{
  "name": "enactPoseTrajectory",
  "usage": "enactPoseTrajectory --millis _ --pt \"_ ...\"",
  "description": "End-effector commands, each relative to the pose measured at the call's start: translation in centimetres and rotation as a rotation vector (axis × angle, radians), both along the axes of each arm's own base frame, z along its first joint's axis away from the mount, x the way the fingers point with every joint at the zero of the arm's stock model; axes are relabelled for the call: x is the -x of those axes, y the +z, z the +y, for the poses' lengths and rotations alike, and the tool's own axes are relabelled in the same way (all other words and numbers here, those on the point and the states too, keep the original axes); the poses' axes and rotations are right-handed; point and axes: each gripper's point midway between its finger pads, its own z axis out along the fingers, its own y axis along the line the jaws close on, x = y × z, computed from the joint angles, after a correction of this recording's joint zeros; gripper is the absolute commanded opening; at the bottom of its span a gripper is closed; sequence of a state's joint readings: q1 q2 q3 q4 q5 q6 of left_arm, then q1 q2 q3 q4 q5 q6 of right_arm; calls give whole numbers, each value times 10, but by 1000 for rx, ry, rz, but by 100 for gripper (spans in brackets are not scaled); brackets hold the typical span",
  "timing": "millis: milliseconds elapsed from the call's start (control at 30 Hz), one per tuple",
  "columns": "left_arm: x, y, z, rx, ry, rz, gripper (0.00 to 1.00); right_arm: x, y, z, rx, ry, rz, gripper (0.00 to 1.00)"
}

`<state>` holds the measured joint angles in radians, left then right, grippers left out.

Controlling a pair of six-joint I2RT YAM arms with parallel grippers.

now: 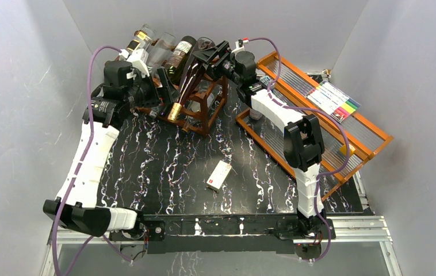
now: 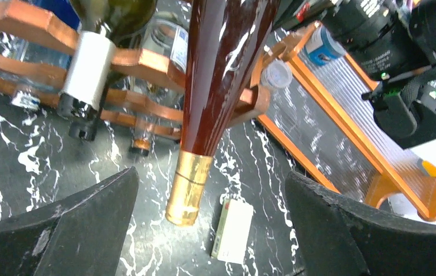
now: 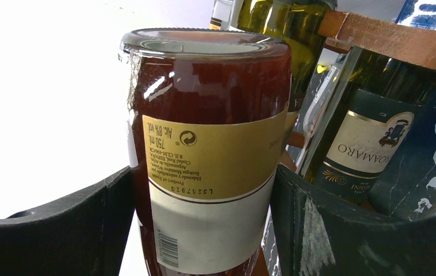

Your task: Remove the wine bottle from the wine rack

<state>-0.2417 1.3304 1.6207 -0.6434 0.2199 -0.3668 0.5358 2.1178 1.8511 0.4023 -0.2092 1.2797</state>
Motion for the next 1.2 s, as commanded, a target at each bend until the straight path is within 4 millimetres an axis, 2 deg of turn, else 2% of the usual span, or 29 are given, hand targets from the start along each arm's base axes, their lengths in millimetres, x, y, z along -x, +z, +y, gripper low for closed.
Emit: enactPoseTrajectory --millis 0,200,333,467,600,767,867,1067,1167 --pt "18 -14 -10 40 -65 85 96 0 38 -13 -106 -17 -40 32" --pt "9 -29 -24 68 -124 147 91 2 41 -14 -108 -15 -41 32" --pt "-1 -42 -21 35 -101 162 86 2 41 -14 -107 -15 -39 32" --pt "-14 -53 -16 3 -73 156 87 3 41 -14 -107 -12 -37 32" --pt "-23 -67 -29 29 -133 181 83 2 41 -14 -113 -9 -34 32" --pt "-26 -70 -48 121 -209 131 71 2 41 -14 -113 -9 -33 32" --pt "-29 -70 -52 143 -224 109 70 3 41 -14 -115 -7 -30 32" --pt "-39 -68 -61 180 -250 53 74 3 40 -14 -115 -4 -28 33" --pt "-45 -67 -60 187 -235 16 68 3 40 -14 -115 -3 -26 33"
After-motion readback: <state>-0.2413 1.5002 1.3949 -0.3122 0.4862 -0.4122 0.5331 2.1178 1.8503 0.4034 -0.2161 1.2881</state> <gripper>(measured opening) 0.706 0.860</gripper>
